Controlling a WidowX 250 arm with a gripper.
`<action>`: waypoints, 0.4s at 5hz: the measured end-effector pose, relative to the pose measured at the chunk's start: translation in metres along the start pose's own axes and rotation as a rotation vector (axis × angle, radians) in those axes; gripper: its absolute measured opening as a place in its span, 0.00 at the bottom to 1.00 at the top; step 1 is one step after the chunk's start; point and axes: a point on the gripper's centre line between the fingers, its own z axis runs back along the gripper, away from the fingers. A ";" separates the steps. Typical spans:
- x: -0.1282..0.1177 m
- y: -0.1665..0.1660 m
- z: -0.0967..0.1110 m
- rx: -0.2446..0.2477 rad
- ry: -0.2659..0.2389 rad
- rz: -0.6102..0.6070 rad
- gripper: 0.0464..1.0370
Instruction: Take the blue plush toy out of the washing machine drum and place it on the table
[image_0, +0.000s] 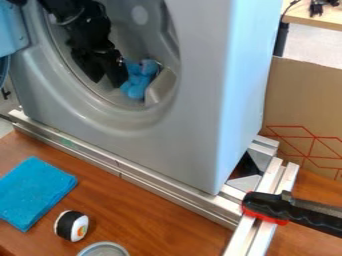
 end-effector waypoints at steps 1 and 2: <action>0.001 -0.003 -0.007 -0.044 0.000 -0.001 0.96; 0.006 -0.007 -0.009 -0.085 -0.015 0.001 0.95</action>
